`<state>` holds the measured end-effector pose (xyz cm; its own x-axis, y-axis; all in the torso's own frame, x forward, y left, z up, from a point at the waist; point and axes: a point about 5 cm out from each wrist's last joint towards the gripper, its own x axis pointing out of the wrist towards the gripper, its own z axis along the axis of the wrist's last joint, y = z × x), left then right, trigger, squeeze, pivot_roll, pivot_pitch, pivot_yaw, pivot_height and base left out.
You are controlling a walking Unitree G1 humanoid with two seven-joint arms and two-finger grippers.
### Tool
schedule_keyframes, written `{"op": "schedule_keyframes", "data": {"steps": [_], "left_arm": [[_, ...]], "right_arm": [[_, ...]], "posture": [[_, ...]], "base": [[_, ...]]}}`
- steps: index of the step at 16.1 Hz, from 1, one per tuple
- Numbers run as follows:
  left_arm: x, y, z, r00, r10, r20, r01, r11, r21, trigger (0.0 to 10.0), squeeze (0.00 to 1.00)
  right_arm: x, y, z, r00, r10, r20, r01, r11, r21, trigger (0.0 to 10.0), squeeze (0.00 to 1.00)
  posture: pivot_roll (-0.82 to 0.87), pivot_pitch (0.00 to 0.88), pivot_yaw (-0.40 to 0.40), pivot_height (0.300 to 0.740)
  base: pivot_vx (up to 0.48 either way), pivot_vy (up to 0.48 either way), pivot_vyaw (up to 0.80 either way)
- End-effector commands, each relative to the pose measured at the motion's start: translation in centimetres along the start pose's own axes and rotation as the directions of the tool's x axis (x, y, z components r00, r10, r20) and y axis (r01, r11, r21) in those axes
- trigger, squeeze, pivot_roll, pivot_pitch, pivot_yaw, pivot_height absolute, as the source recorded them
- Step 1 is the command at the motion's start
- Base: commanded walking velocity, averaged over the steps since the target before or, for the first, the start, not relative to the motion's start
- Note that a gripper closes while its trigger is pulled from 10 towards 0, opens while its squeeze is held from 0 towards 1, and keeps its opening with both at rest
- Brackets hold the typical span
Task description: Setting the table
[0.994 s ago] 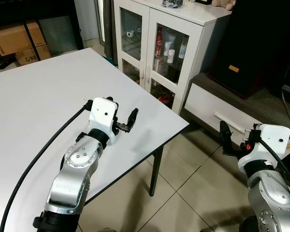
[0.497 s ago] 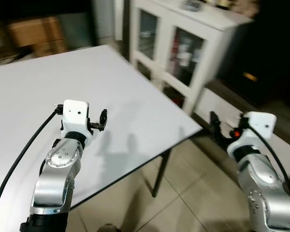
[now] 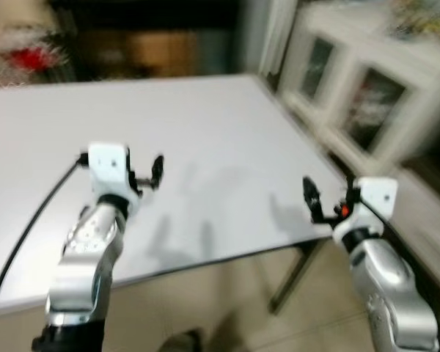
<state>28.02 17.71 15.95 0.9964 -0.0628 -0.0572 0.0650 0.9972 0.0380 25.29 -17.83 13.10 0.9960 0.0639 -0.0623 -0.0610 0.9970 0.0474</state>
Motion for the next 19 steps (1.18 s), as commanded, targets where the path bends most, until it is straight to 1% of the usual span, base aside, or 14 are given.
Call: {"op": "schedule_keyframes", "data": {"steps": [1,2,3,4,6,8,9,10,11,12,14,15,19], "left_arm": [[0.3,-0.1,0.2,1.000,-0.012,0.001,0.012,1.000,0.022,10.0,0.00],[0.4,-0.2,0.2,1.000,-0.020,0.001,0.020,0.999,0.036,10.0,0.00],[0.4,-0.5,-0.2,0.999,-0.039,-0.023,0.041,0.995,0.086,10.0,0.00],[0.2,-0.4,-0.4,0.999,-0.041,-0.036,0.044,0.993,0.111,10.0,0.00],[0.0,-0.4,-0.3,0.998,-0.047,-0.033,0.051,0.991,0.120,10.0,0.00],[0.0,-0.3,-0.2,0.999,-0.046,-0.028,0.049,0.991,0.121,10.0,0.00],[-0.4,-0.4,-0.3,0.999,-0.026,-0.030,0.030,0.993,0.117,10.0,0.00],[-0.5,-0.4,-0.3,0.999,-0.025,-0.029,0.028,0.993,0.117,10.0,0.00],[-0.8,-0.3,-0.2,0.999,-0.021,-0.028,0.024,0.993,0.119,10.0,0.00],[-1.0,-0.3,-0.2,1.000,-0.017,-0.025,0.020,0.991,0.132,10.0,0.00],[-1.0,0.1,-0.1,1.000,-0.002,-0.023,0.005,0.991,0.132,10.0,0.00],[-0.9,0.0,-0.1,1.000,-0.015,-0.025,0.019,0.990,0.141,10.0,0.00],[-0.5,-0.2,0.2,0.999,-0.037,-0.027,0.040,0.988,0.151,10.0,0.00]], "right_arm": [[0.0,0.0,0.1,1.000,0.001,0.010,-0.001,1.000,0.001,10.0,1.00],[-0.1,0.1,0.1,1.000,0.003,0.008,-0.003,1.000,0.002,10.0,1.00],[-0.2,0.2,-0.3,1.000,0.015,-0.002,-0.015,1.000,0.006,10.0,1.00],[-0.2,0.2,-0.5,1.000,0.010,-0.003,-0.010,1.000,0.021,10.0,1.00],[-0.1,0.5,-0.4,1.000,0.005,0.001,-0.005,0.999,0.044,10.0,1.00],[0.1,0.9,-0.5,1.000,0.002,0.004,-0.002,0.998,0.057,10.0,1.00],[0.8,1.3,-1.1,0.999,-0.013,-0.030,0.015,0.999,0.047,10.0,1.00],[0.9,1.4,-1.3,0.999,-0.012,-0.047,0.014,0.999,0.031,10.0,1.00],[1.3,1.5,-1.6,0.999,-0.020,-0.047,0.020,1.000,0.012,10.0,1.00],[1.6,1.6,-1.5,0.999,-0.004,-0.042,0.005,1.000,0.018,10.0,1.00],[1.7,2.0,-1.2,0.999,0.034,-0.025,-0.034,0.999,0.030,10.0,1.00],[1.6,2.3,-0.9,0.999,0.053,-0.004,-0.053,0.998,0.033,10.0,1.00],[0.9,2.0,-1.1,1.000,0.017,0.000,-0.017,0.997,0.069,10.0,1.00]], "posture": [[0.03,0.000,0.006,0.740],[0.03,0.000,0.006,0.740],[0.04,0.000,0.002,0.740],[0.04,0.000,-0.001,0.740],[0.04,0.000,-0.003,0.740],[0.06,0.000,-0.018,0.740],[0.11,0.000,-0.046,0.740],[0.12,0.000,-0.051,0.740],[0.13,0.000,-0.061,0.740],[0.14,0.000,-0.071,0.740],[0.12,0.000,-0.054,0.740],[0.12,0.000,-0.042,0.740],[0.09,0.000,-0.010,0.740]], "base": [[0.000,0.000,0.80],[0.000,0.000,0.80],[0.000,0.000,0.80],[0.000,0.000,0.80],[0.000,0.000,0.80],[0.000,0.262,0.80],[0.000,0.307,0.00],[0.000,0.307,0.00],[0.000,0.364,0.00],[0.000,0.364,0.00],[0.000,0.366,0.00],[0.000,0.368,0.56],[0.000,0.366,0.80]]}}
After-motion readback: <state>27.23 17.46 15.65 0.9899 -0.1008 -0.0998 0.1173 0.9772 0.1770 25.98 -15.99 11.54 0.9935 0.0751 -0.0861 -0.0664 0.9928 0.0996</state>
